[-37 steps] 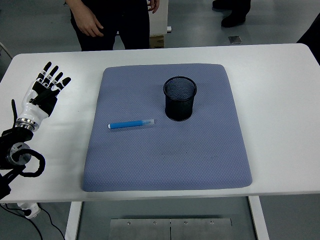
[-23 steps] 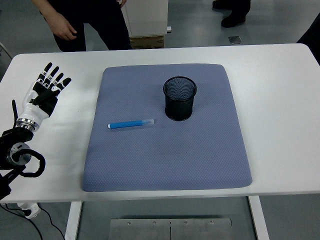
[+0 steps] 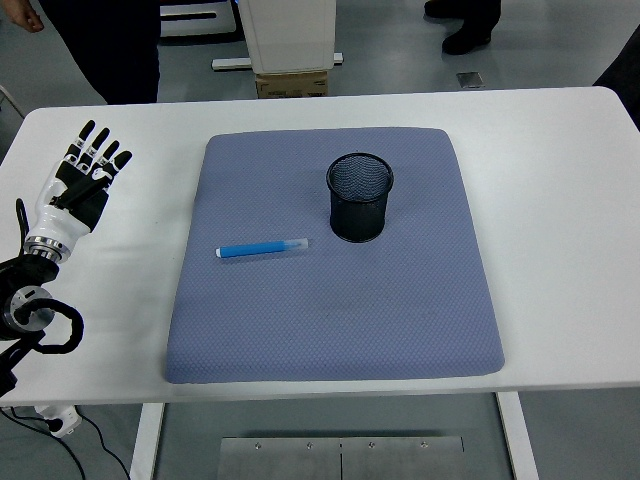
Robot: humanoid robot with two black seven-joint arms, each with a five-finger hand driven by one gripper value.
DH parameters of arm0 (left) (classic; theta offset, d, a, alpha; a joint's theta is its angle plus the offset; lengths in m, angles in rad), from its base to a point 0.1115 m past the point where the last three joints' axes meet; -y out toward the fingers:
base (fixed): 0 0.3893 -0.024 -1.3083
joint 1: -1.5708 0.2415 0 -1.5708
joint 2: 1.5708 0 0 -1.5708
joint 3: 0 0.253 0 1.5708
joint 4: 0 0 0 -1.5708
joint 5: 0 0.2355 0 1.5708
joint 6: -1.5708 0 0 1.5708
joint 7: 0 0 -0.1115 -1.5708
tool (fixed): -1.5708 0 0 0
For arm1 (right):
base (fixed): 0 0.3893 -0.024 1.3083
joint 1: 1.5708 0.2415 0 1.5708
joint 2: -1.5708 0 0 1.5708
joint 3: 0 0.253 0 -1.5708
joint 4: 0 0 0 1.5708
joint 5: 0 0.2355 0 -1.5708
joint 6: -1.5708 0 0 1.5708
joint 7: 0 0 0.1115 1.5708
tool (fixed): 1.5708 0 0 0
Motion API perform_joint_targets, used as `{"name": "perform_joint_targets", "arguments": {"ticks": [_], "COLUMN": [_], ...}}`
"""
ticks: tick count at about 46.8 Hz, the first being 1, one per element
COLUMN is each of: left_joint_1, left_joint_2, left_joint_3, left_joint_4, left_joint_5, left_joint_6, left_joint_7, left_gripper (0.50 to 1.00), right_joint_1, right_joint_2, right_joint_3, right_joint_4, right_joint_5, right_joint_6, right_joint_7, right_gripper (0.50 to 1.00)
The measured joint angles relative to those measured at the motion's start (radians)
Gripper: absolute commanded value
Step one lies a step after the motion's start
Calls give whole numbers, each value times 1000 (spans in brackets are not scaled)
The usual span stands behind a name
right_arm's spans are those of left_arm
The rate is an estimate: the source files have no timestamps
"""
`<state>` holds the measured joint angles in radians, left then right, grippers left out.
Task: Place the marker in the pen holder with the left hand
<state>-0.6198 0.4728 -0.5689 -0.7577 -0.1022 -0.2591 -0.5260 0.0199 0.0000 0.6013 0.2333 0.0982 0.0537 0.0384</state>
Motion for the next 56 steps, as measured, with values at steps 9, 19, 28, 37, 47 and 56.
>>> {"name": "perform_joint_targets", "arguments": {"ticks": [9,19,28,37,47,56], "left_joint_1": [0,-18,-101,-226,-393,-453], "left_joint_2": [3,15,67,108,146,157], "left_joint_3": [2,9,43,250,535,604], "left_joint_4": [-1,-6,-11,-72,-155,-241], "left_joint_5": [8,56,91,119,123,191], "left_joint_6": [-18,-14,-14,17,80,80], "left_joint_7": [0,10,68,80,129,135], "left_gripper": [1000,1000,1000,1000,1000,1000], "right_joint_1": [0,0,0,0,0,0], "right_joint_2": [0,0,0,0,0,0], "right_joint_3": [0,0,0,0,0,0], "right_joint_4": [0,0,0,0,0,0], "right_joint_5": [0,0,0,0,0,0], "right_joint_6": [0,0,0,0,0,0], "right_joint_7": [0,0,0,0,0,0], "right_gripper": [1000,1000,1000,1000,1000,1000]}}
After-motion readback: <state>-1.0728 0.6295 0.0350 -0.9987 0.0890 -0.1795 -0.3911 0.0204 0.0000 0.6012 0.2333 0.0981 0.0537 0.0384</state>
